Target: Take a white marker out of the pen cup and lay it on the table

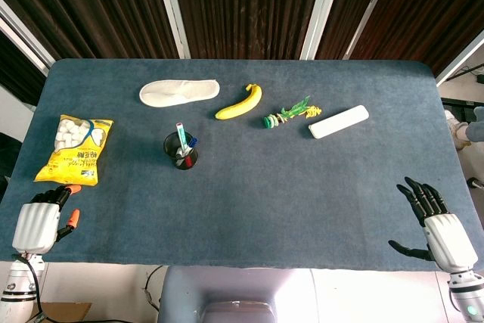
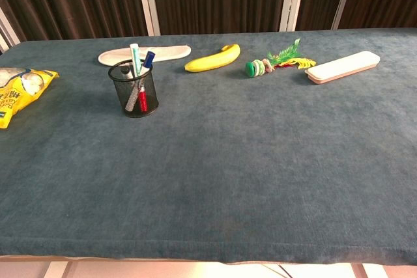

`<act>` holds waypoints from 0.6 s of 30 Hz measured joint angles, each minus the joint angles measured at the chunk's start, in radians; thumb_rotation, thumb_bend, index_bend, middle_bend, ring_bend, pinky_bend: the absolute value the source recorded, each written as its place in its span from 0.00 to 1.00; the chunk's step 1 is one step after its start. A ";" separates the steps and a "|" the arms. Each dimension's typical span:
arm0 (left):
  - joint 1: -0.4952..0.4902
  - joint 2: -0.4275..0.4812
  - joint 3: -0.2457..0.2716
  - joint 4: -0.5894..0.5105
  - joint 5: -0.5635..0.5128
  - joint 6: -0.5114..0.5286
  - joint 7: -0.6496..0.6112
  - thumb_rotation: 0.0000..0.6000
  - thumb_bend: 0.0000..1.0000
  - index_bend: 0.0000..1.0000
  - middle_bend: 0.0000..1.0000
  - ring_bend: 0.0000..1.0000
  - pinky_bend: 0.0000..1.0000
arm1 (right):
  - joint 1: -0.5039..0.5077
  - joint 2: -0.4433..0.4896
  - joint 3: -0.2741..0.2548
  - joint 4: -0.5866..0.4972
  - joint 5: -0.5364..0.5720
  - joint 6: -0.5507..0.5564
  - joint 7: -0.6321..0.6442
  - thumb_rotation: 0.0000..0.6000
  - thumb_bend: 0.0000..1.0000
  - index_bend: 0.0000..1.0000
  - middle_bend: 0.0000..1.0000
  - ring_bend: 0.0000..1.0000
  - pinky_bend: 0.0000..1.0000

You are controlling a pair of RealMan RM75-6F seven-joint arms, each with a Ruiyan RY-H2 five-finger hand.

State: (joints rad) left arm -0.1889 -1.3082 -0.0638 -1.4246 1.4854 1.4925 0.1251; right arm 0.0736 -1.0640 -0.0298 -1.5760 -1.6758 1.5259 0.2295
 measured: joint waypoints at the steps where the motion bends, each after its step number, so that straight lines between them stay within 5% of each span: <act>1: 0.000 0.001 0.000 -0.001 0.000 -0.001 -0.001 1.00 0.40 0.31 0.31 0.37 0.44 | 0.000 0.000 -0.001 -0.001 -0.001 0.000 0.000 1.00 0.23 0.06 0.05 0.01 0.13; 13: -0.002 -0.010 -0.013 0.001 -0.013 -0.011 0.006 1.00 0.40 0.30 0.33 0.38 0.49 | -0.009 0.003 0.000 -0.004 -0.004 0.019 -0.005 1.00 0.23 0.06 0.05 0.02 0.13; 18: -0.002 -0.036 -0.032 0.001 -0.032 0.000 0.027 1.00 0.40 0.27 0.54 0.61 0.70 | -0.011 0.003 -0.001 -0.004 -0.001 0.018 -0.008 1.00 0.23 0.06 0.05 0.01 0.13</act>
State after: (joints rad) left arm -0.1905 -1.3438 -0.0963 -1.4238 1.4534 1.4927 0.1519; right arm 0.0622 -1.0613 -0.0311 -1.5799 -1.6771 1.5441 0.2217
